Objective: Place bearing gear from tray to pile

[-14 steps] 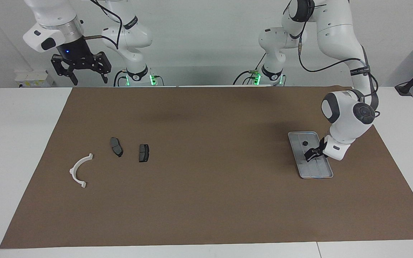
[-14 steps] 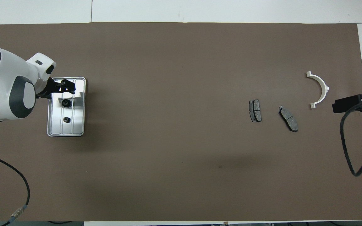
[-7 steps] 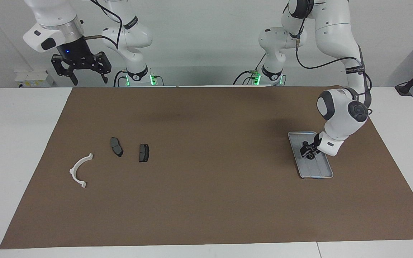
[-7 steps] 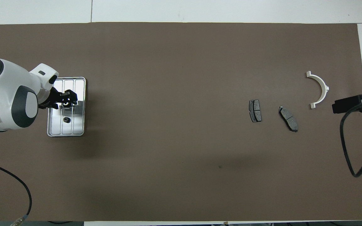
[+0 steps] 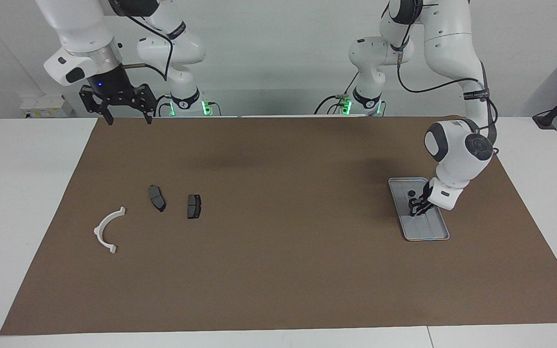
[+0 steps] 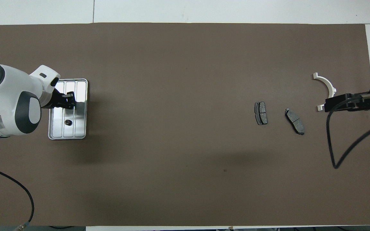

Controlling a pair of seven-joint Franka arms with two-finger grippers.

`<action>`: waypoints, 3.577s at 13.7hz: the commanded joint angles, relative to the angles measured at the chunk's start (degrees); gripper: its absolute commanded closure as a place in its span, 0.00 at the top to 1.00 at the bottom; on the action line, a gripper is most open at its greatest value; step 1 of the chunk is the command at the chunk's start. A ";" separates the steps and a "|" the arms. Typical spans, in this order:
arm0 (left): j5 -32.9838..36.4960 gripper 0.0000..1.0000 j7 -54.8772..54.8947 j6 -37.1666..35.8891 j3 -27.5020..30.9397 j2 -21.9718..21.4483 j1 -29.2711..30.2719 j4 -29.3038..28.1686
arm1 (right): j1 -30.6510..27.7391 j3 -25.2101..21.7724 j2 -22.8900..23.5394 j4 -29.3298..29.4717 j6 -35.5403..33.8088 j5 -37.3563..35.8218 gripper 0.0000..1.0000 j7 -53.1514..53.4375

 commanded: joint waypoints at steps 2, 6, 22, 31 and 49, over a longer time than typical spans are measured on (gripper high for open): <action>-0.92 0.03 -3.87 -6.60 0.55 -0.93 -2.50 3.16 | 3.42 0.09 1.62 -9.71 13.06 0.45 1.00 6.33; -0.92 0.00 -19.31 -11.81 0.55 1.79 -9.61 13.71 | 4.57 0.09 11.81 -9.81 24.58 0.45 1.00 13.28; 0.92 0.26 -52.49 0.67 1.34 17.01 -31.42 23.84 | 6.50 0.09 16.93 -9.28 30.76 0.45 1.00 18.21; 4.00 1.00 -39.90 -12.16 4.33 6.39 -21.17 20.17 | 13.86 0.09 19.29 -6.48 30.58 0.37 1.00 33.80; 3.21 0.51 -1.08 2.95 3.97 -14.19 -4.27 -18.16 | 32.51 0.17 62.46 47.76 14.58 -4.21 1.00 59.17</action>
